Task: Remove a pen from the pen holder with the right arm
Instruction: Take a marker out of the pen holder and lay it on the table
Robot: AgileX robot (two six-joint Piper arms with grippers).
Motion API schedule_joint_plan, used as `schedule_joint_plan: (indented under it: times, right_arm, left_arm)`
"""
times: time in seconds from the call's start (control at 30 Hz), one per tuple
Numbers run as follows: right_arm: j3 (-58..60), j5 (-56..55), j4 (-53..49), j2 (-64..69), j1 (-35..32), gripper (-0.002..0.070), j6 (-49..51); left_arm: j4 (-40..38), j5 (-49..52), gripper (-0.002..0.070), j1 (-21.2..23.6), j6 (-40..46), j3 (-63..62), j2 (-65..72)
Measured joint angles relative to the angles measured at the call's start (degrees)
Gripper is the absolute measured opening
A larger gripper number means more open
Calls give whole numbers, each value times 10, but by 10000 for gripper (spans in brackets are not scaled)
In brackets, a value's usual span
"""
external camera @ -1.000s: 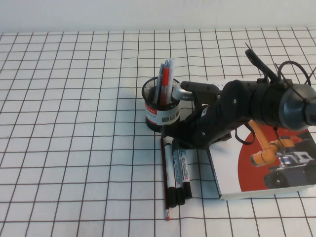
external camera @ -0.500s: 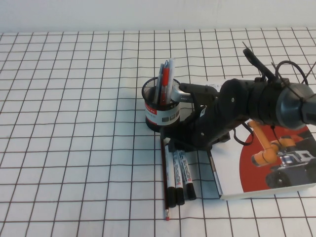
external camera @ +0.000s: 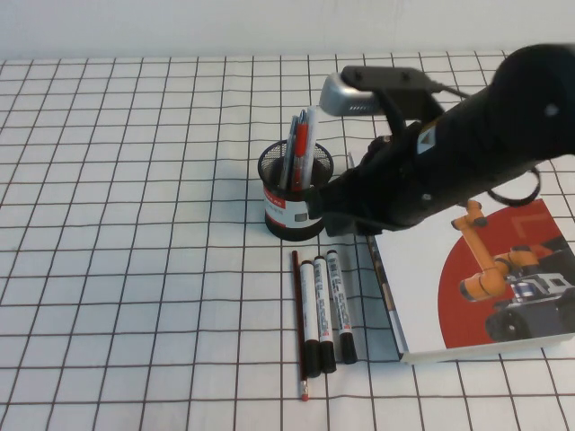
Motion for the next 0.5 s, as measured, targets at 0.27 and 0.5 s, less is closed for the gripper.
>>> schedule_joint_plan:
  times: [0.27, 0.5]
  right_arm:
    - [41, 69, -33, -165, 6, -13, -24]
    - [67, 192, -68, -251, 6, -14, -32]
  left_arm:
    - [0, 0, -3, 0, 0, 0, 0]
    - [0, 0, -3, 0, 0, 0, 0]
